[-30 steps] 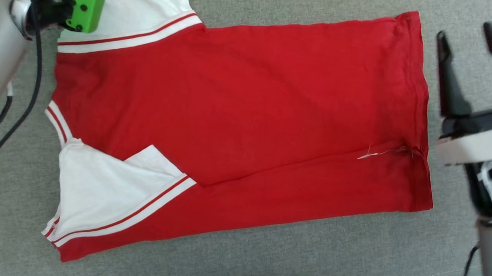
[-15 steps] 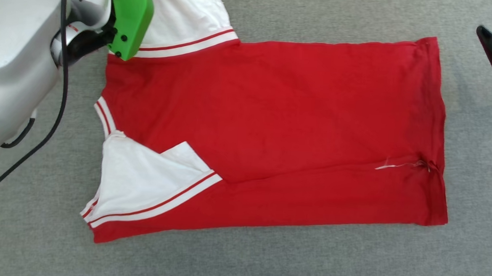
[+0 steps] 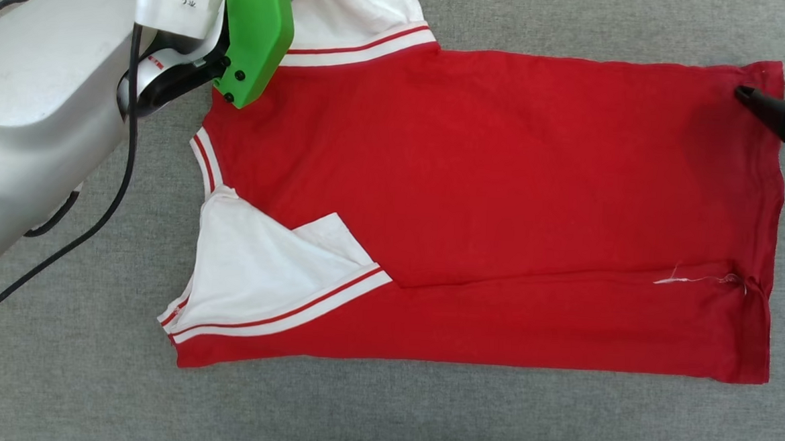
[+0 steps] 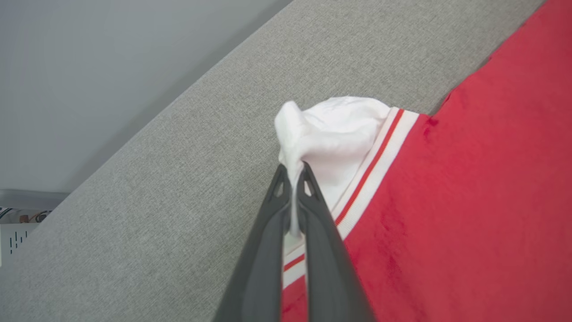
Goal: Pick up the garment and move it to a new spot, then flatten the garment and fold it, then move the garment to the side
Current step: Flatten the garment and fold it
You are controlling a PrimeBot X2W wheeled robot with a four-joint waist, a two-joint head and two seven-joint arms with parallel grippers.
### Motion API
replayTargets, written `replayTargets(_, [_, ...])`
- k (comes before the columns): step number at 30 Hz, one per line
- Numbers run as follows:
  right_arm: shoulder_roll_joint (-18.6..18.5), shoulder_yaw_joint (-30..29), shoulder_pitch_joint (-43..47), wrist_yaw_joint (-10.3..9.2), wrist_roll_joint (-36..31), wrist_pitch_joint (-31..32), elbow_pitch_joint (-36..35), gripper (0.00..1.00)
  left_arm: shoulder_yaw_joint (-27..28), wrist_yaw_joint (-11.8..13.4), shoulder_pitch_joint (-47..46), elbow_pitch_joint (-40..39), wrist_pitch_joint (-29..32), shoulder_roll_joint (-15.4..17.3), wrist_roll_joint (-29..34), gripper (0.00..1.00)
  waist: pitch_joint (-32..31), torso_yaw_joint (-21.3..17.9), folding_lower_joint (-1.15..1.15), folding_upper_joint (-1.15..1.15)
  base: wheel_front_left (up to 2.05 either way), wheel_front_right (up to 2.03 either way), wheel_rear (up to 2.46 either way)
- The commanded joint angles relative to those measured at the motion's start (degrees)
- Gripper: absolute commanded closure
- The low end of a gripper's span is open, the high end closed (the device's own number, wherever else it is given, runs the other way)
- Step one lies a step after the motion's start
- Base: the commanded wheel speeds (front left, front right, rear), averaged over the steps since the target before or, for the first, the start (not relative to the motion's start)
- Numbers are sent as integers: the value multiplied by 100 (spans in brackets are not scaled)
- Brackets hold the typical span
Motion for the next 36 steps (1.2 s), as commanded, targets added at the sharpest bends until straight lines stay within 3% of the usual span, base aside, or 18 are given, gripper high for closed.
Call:
replayTargets(1, [85, 24, -95, -3, -14, -89, 138, 0, -1, -15, -92, -27, -58, -12, 104, 100, 112, 82, 0, 29, 0, 0, 0])
replayTargets(11, [316, 704, 155, -3, 141, -589, 937, 0, -55, -15, -93, -3, -179, -10, 75, 100, 214, 123, 0, 29, 0, 0, 0])
replayTargets(12, [299, 760, 144, -3, 174, -674, 974, 62, -61, -15, -81, 15, -190, -6, 64, 100, 196, 111, 0, 29, 0, 0, 0])
replayTargets(13, [276, 800, 122, -3, 188, -767, 990, 100, -65, -15, -68, 33, -201, -2, 54, 100, 176, 98, 0, 29, 0, 0, 0])
replayTargets(24, [13, 929, 102, -3, 379, -2254, 972, 100, -107, -15, 340, 226, -574, -23, -69, 100, -531, 47, 0, 29, 0, 0, 0])
replayTargets(36, [-284, 996, 1198, -3, 434, -3361, 539, 100, -136, 62, 1523, -59, -967, 178, -148, 100, -1498, 189, 0, 29, 0, 0, 0])
